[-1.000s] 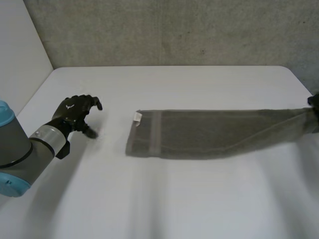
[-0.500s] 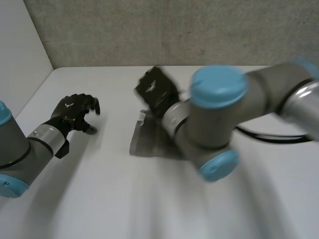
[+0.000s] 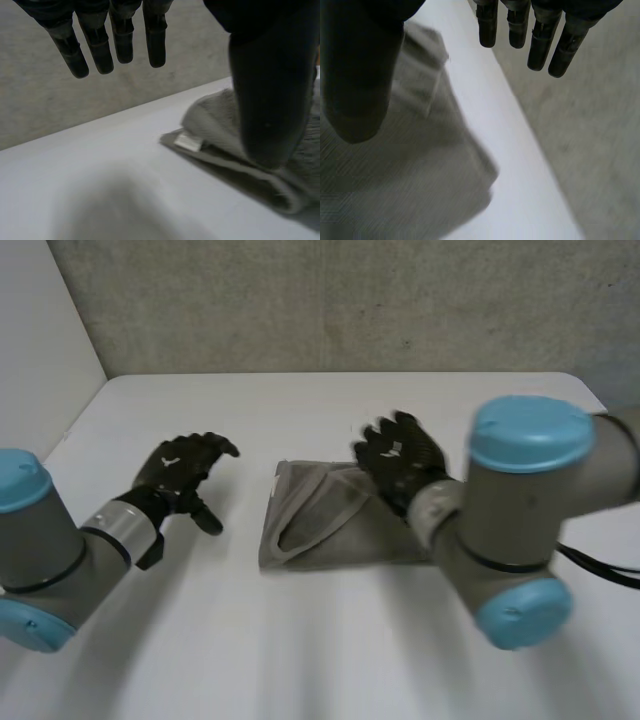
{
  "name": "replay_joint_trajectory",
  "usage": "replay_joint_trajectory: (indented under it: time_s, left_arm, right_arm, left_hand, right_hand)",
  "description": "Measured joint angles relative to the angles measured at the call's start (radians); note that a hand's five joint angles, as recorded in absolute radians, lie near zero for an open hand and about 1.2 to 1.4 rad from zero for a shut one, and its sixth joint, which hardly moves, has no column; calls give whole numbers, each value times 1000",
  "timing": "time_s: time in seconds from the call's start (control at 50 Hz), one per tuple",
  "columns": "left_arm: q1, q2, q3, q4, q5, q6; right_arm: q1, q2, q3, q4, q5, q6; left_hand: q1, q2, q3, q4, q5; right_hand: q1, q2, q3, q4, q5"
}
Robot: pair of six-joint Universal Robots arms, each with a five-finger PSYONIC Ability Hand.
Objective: Fold the towel.
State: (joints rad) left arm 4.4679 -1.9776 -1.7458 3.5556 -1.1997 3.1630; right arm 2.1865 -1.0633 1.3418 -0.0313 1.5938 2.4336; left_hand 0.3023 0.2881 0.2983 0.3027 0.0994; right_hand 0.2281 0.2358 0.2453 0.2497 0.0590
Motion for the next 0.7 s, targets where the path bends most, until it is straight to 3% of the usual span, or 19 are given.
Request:
replay_joint_trajectory:
  time_s: [0.16,0.36,0.54,0.7]
  left_arm:
    - [-162,11,-13,-12,19,-4]
    - [-336,-65,70,0,4,-2]
    - [-339,-225,229,-2,-95,5]
    - [-263,-267,268,-2,-194,6]
  right_arm:
    - [-186,-69,262,-49,-146,151]
    - [-237,-108,405,-145,-195,154]
    - [-221,-108,420,-160,-187,153]
    - [-219,-106,420,-166,-185,153]
  left_hand:
    - [0,1,0,0,9]
    - [14,30,16,9,57]
    - [50,62,52,39,87]
    - [50,63,53,39,91]
  right_hand:
    - [0,0,0,0,0]
    - [0,0,0,0,0]
    - [-1,0,0,0,0]
    - [0,0,0,0,0]
